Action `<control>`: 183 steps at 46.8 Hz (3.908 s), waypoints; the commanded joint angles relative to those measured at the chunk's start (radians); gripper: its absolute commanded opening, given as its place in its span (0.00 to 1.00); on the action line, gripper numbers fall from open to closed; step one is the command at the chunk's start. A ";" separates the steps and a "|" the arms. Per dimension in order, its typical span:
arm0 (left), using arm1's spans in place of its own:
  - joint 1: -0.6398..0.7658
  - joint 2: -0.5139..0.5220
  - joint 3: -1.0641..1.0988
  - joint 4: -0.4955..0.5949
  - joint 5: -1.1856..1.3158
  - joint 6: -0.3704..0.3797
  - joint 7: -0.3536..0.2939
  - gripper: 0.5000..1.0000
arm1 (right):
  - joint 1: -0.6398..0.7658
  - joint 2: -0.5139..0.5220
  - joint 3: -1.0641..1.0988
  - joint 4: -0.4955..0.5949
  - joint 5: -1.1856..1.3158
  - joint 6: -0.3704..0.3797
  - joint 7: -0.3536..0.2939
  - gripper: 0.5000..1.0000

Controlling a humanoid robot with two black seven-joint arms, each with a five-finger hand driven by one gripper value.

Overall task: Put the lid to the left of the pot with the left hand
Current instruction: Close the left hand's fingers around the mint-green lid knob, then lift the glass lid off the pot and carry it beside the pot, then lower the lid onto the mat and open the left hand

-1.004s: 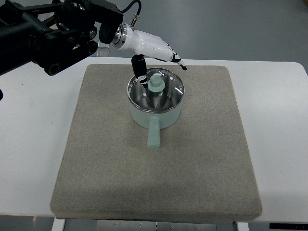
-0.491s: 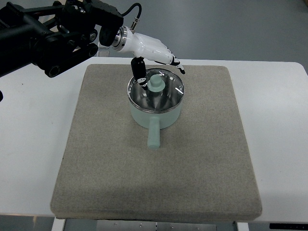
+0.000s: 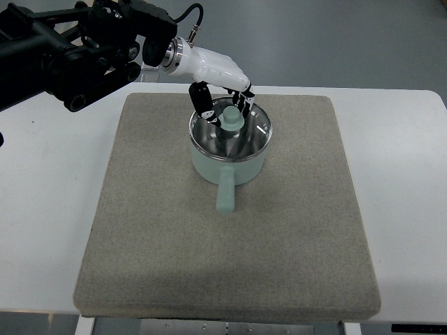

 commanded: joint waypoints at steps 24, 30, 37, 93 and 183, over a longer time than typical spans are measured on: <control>-0.012 0.006 0.003 -0.009 0.003 -0.003 -0.002 0.17 | 0.000 0.000 0.001 0.000 0.000 0.000 0.000 0.84; -0.012 0.006 0.004 -0.010 0.003 -0.011 -0.002 0.00 | 0.000 0.000 0.001 0.000 0.000 0.000 0.000 0.84; -0.012 0.006 0.004 -0.012 0.003 -0.031 0.000 0.00 | 0.000 0.000 0.001 0.000 0.000 0.000 0.000 0.84; -0.045 0.070 -0.011 -0.006 -0.011 -0.048 0.000 0.00 | 0.000 0.000 0.001 0.000 0.000 0.000 0.000 0.84; 0.170 0.323 0.061 -0.049 -0.014 0.109 0.004 0.00 | 0.000 0.000 0.001 0.000 0.000 0.002 0.000 0.84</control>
